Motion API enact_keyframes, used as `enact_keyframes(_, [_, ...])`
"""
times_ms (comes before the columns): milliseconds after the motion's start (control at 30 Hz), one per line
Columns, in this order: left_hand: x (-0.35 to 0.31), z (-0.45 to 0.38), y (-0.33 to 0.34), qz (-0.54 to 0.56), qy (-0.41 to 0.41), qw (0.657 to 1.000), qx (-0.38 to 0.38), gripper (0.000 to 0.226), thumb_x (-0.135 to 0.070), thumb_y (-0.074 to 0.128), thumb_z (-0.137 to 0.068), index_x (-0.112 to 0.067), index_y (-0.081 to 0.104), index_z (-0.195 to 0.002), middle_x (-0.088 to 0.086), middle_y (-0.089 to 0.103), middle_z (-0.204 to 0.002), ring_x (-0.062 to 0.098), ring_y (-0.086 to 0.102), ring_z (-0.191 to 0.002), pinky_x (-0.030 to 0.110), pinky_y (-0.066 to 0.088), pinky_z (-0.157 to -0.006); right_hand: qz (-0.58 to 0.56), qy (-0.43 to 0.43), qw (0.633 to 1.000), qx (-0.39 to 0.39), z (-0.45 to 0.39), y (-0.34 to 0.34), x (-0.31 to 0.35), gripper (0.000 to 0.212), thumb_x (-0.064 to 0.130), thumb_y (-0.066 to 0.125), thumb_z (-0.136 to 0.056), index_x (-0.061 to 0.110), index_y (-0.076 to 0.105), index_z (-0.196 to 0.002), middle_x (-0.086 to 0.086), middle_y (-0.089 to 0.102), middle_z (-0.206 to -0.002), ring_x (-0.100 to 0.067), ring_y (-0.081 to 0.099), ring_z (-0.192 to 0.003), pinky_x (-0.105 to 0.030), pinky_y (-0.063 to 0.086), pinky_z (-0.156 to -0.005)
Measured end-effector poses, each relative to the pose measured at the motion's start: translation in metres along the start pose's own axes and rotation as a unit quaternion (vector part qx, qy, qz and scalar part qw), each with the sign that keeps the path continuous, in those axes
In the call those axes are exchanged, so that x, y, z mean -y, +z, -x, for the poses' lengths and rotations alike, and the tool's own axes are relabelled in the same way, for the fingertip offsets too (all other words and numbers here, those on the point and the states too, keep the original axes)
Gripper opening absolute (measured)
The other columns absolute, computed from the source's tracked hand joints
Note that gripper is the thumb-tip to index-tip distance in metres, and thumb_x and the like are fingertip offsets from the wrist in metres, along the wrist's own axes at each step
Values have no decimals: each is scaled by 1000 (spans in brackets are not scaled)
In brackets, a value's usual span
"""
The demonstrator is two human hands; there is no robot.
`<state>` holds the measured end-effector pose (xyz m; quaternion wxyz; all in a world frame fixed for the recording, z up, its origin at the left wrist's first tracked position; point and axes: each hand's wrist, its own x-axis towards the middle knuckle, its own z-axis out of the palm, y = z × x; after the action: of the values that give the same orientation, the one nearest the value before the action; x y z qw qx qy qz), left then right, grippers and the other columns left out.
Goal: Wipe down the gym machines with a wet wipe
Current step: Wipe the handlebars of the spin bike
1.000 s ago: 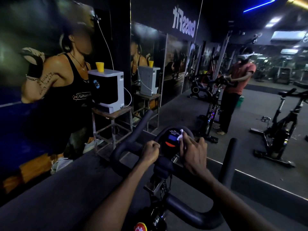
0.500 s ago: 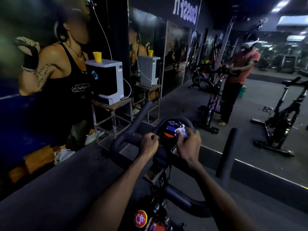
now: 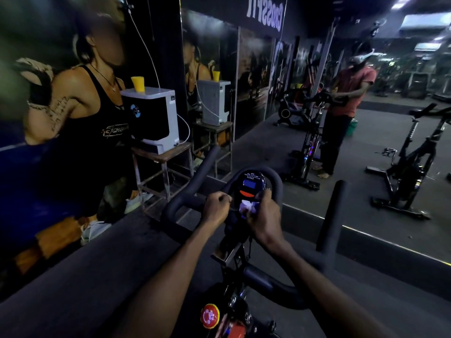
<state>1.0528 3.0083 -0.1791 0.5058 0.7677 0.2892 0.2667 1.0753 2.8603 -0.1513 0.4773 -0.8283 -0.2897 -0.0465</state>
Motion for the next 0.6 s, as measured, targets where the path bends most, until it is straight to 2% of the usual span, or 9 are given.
enact_keyframes(67, [3,-1,-5,26,5,1000,10,29,-2,49,-89,-15,67,-69,8,71,-80,26,67,-86,36,51,-85,31,-49,996,-63,-11,-2,5,23,20,68,-91,11,49,-99,-10,59,-94,-32,57,-85,-30,32,-68])
enact_keyframes(133, [5,1,-11,46,-1,999,18,34,0,48,-90,-19,66,-68,3,69,-76,23,65,-82,34,50,-84,89,-89,987,-95,-23,-8,13,22,15,68,-89,4,56,-104,-19,59,-104,-37,55,-93,-38,38,-74])
enact_keyframes(167, [4,2,-13,57,-3,998,18,35,1,47,-90,-18,66,-68,2,68,-75,21,64,-81,32,49,-83,133,-126,980,-82,-25,-8,13,24,12,70,-85,4,58,-104,-19,58,-104,-39,54,-93,-42,42,-76])
enact_keyframes(233, [7,1,-18,75,-4,997,11,33,2,48,-90,-17,65,-69,0,68,-74,20,64,-77,33,49,-81,210,-225,951,-2,-21,-3,8,25,13,75,-79,8,64,-100,-15,59,-99,-38,54,-89,-44,47,-74])
enact_keyframes(300, [10,0,-22,84,-8,996,1,28,-3,51,-89,-18,66,-70,0,68,-74,23,65,-78,34,49,-79,242,-288,922,90,-13,1,-3,18,21,74,-82,13,68,-97,-11,61,-99,-36,55,-90,-45,49,-75])
enact_keyframes(367, [13,3,-26,74,-10,997,-8,23,-12,52,-86,-21,66,-71,-2,70,-77,27,67,-84,36,50,-80,274,-276,909,152,-7,-3,-12,19,27,66,-91,12,67,-102,-10,60,-106,-35,55,-100,-45,51,-80])
enact_keyframes(467, [12,9,-36,38,0,999,-6,27,-11,50,-92,-22,66,-73,1,72,-85,24,66,-87,35,50,-80,346,-193,895,206,-1,-25,-20,26,18,61,-90,10,59,-115,-9,56,-117,-34,58,-107,-40,48,-77])
enact_keyframes(533, [14,7,-41,16,-1,1000,-3,30,-9,49,-93,-23,65,-72,3,72,-87,25,66,-88,36,50,-81,373,-163,884,229,-2,-34,-15,25,20,62,-90,9,58,-113,-11,58,-117,-37,61,-104,-39,46,-72])
enact_keyframes(600, [17,4,-44,2,-15,1000,6,32,-9,48,-94,-25,64,-71,2,71,-86,27,66,-91,37,51,-83,364,-180,880,246,-7,-29,1,22,19,60,-90,5,59,-108,-16,58,-115,-40,60,-102,-40,47,-76])
